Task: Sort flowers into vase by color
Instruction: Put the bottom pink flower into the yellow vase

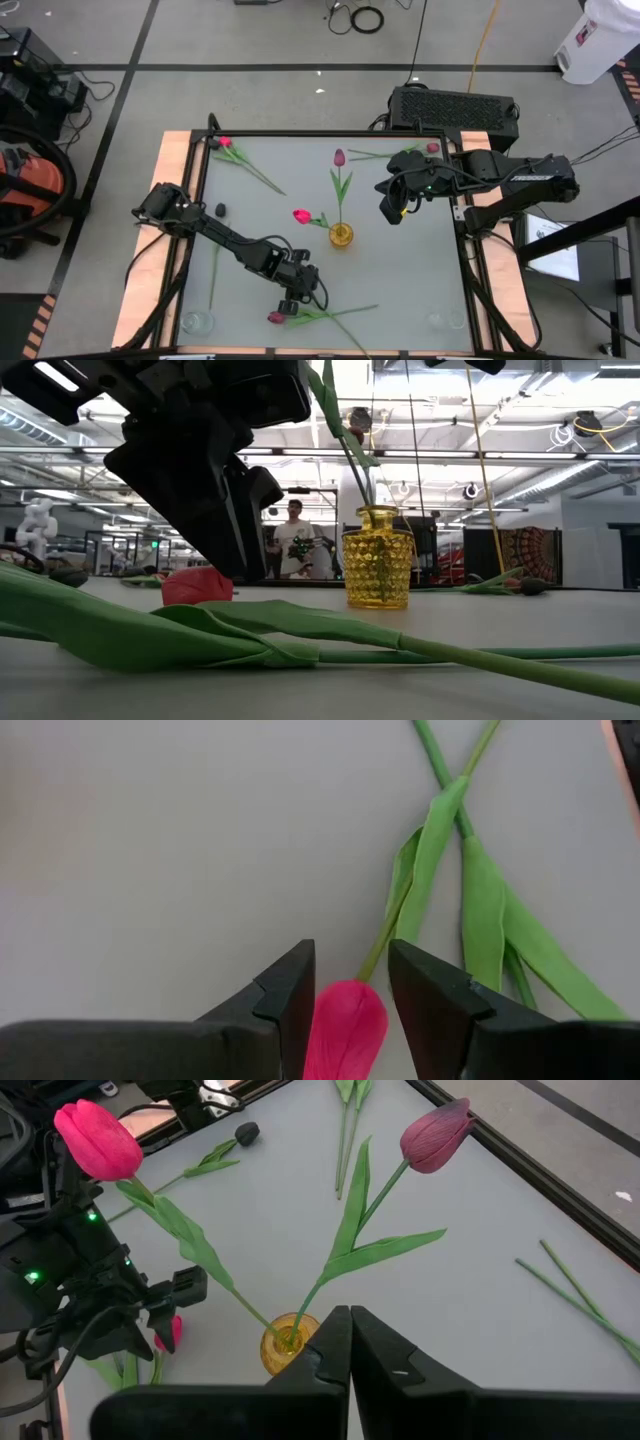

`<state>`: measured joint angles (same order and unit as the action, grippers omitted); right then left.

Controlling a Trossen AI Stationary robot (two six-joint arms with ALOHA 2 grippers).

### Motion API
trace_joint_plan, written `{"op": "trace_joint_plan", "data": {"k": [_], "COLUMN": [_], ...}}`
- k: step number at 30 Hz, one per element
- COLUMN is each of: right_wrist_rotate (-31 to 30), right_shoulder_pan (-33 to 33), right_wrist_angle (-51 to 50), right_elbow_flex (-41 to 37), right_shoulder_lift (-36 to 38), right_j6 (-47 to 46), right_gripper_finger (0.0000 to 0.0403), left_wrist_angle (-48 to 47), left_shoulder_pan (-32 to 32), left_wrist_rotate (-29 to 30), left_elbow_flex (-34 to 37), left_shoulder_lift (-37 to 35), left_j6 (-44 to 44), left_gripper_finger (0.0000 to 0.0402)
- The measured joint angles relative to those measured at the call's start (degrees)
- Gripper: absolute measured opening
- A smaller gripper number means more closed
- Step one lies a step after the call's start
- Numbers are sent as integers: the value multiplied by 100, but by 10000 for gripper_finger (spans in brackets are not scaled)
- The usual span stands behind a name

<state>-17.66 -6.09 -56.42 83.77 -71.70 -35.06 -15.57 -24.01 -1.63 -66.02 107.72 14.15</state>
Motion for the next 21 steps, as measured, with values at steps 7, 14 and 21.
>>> {"op": "trace_joint_plan", "data": {"k": [7,14,21], "right_wrist_rotate": [-1,-1,-4], "right_shoulder_pan": [1,1,1], "right_wrist_angle": [0,0,0], "right_elbow_flex": [0,0,-2], "right_shoulder_lift": [0,0,0], "right_j6": [10,15,15], "right_gripper_finger": [0,0,0], "left_wrist_angle": [41,9,37], "left_shoulder_pan": [-41,-166,-197], "left_wrist_rotate": [-17,-41,0], "left_elbow_flex": [2,2,0], "left_shoulder_lift": [107,118,170], "left_j6": [-7,32,49], "left_gripper_finger": [138,138,138]}}
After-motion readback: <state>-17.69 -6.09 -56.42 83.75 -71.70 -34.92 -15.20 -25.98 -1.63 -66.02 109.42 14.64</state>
